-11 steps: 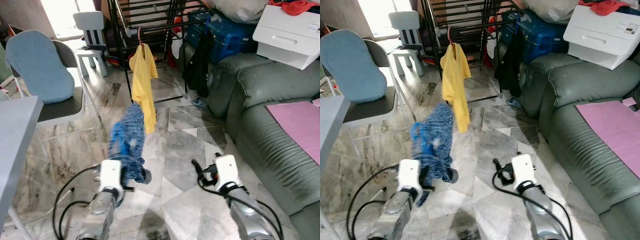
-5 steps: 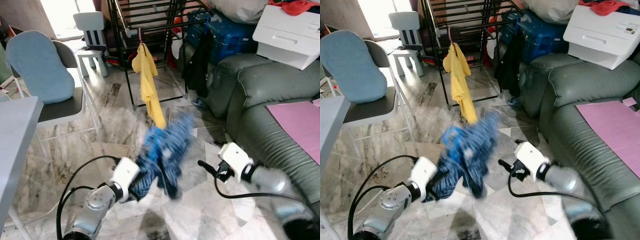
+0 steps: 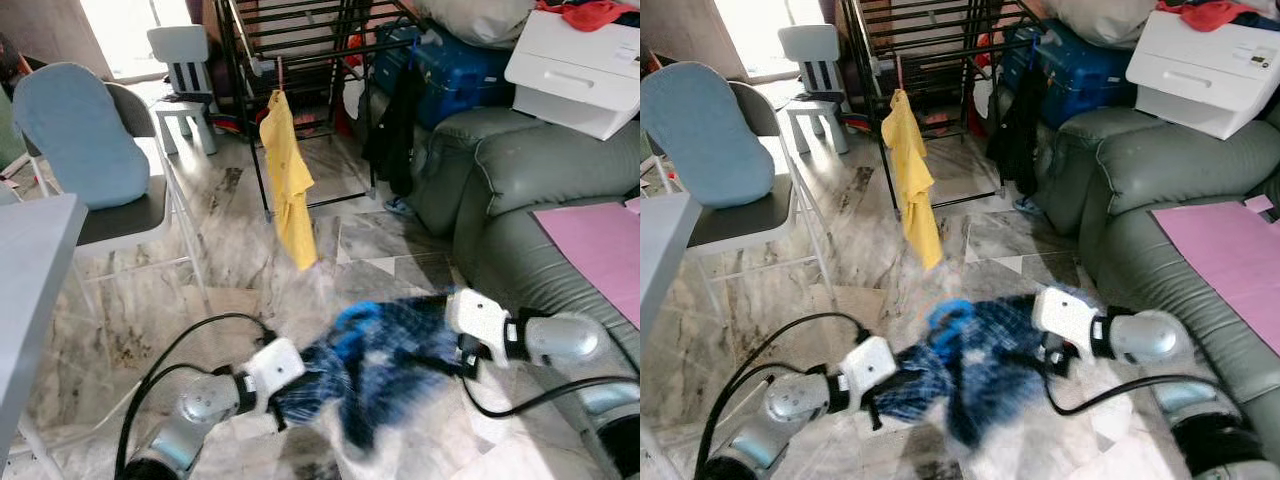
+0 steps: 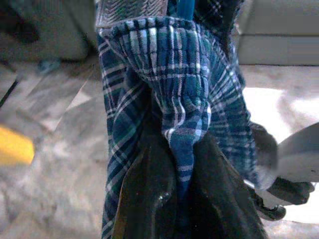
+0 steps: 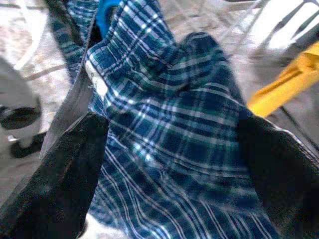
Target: Hang hanger
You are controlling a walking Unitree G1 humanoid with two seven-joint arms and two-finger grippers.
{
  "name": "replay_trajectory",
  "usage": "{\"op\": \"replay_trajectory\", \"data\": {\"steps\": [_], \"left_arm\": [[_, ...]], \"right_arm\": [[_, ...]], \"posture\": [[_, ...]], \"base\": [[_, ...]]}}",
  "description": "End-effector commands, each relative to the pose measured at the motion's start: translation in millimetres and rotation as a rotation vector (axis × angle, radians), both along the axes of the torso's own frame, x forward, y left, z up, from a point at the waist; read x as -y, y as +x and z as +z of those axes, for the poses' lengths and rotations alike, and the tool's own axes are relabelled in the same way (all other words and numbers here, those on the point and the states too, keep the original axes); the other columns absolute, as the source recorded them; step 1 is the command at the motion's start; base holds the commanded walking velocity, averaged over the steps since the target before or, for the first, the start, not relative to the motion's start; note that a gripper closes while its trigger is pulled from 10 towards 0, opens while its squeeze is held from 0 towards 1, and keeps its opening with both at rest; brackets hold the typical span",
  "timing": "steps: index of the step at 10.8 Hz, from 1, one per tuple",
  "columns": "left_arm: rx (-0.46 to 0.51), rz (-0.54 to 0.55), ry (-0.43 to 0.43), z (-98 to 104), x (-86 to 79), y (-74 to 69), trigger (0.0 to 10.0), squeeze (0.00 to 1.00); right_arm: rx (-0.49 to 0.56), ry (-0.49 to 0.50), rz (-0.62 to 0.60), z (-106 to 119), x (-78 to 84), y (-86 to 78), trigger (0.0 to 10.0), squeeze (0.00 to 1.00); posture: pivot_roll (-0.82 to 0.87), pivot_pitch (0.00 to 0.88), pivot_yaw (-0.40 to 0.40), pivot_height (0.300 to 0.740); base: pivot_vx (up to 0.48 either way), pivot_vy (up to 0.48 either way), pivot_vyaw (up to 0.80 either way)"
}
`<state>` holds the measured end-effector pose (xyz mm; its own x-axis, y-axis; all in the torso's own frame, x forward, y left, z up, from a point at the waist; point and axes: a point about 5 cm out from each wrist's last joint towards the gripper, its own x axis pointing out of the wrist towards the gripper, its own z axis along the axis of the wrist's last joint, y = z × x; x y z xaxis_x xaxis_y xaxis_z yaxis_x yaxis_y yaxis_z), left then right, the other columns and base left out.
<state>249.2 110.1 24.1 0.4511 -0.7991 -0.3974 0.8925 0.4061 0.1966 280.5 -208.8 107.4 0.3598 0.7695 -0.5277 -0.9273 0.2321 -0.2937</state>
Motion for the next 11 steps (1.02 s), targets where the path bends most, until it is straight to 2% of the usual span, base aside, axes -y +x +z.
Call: {"op": "replay_trajectory", "data": {"steps": [1,2,4,6,7,8,11], "left_arm": [[0.055,-0.052,0.001,8.8,3.3,4.1,10.0,0.0],[0.059,-0.08,-0.015,11.2,8.4,4.3,10.0,0.0],[0.068,-0.167,0.027,5.4,13.1,-3.6,10.0,0.0],[0.073,-0.187,0.025,5.5,13.5,-5.6,10.0,0.0],[0.078,-0.189,0.024,6.1,13.3,-5.1,10.0,0.0],[0.083,-0.19,0.023,6.7,12.9,-4.3,10.0,0.0],[0.091,-0.196,0.021,7.5,13.2,-4.0,10.0,0.0]], "right_arm": [[-0.011,-0.041,0.074,5.2,-2.0,0.3,10.0,0.0],[-0.03,-0.077,0.118,6.8,-0.3,2.1,10.0,0.0],[-0.03,-0.103,0.162,12.9,-2.7,7.6,10.0,0.0],[-0.047,-0.148,0.194,11.6,-0.6,8.8,10.0,0.0],[-0.088,-0.155,0.204,7.7,2.6,6.6,7.2,0.0],[-0.119,-0.152,0.206,5.0,4.1,5.1,0.0,0.0],[-0.138,-0.202,0.197,-4.7,10.9,5.2,0.0,0.0]], "posture": [[-0.21,0.0,0.062,0.74],[-0.21,0.0,0.06,0.74],[-0.21,0.0,0.061,0.74],[-0.2,0.0,0.063,0.74],[-0.2,0.0,0.061,0.74],[-0.2,0.0,0.059,0.74],[-0.2,0.0,0.058,0.74]], "base": [[0.0,0.0,0.0],[0.0,0.0,0.0],[0.0,0.0,0.0],[0.0,0.0,0.0],[0.0,0.0,0.0],[0.0,0.0,0.0],[0.0,0.0,0.0]]}}
